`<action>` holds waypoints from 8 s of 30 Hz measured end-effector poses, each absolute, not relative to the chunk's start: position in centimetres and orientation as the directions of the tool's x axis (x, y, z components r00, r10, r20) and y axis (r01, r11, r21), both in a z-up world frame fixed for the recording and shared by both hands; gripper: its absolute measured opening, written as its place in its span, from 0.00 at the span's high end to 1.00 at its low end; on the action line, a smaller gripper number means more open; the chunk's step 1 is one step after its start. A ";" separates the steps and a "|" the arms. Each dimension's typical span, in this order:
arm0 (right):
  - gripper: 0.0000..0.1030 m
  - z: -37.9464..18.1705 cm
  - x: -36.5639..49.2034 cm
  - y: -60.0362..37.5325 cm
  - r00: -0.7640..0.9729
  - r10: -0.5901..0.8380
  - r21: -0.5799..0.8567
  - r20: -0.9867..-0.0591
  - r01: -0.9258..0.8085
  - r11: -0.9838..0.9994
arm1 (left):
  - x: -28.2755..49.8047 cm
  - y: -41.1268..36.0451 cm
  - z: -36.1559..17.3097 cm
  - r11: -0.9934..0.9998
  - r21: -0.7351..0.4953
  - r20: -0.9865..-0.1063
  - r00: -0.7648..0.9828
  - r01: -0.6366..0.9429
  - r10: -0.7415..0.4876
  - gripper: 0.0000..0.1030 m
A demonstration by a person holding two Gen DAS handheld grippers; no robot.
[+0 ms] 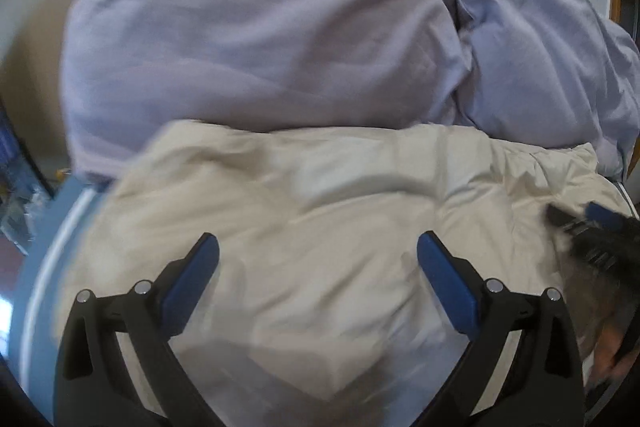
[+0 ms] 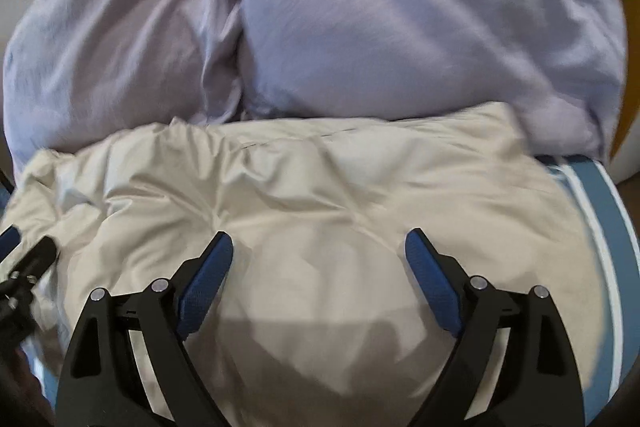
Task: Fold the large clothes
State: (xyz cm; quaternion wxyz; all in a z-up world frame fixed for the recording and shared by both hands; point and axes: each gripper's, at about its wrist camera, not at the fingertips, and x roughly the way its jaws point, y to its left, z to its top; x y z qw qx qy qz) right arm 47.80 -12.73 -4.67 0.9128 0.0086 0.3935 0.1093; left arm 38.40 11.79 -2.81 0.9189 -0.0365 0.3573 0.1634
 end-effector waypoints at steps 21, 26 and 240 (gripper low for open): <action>0.14 -8.6 42.3 -28.2 0.565 0.288 0.404 -0.774 0.089 0.910 | 25.3 21.4 -5.5 0.838 -0.143 -0.790 0.570 -0.527 0.224 0.04; 0.22 -9.1 43.3 -27.2 0.561 0.291 0.402 -0.775 0.083 0.912 | 26.9 21.2 -6.6 0.826 -0.146 -0.800 0.556 -0.545 0.225 0.09; 0.33 -7.0 22.4 -26.9 0.745 0.337 0.238 -0.576 -0.242 0.941 | 20.1 -5.8 5.9 0.993 -0.101 -0.595 0.804 -0.064 -0.009 0.17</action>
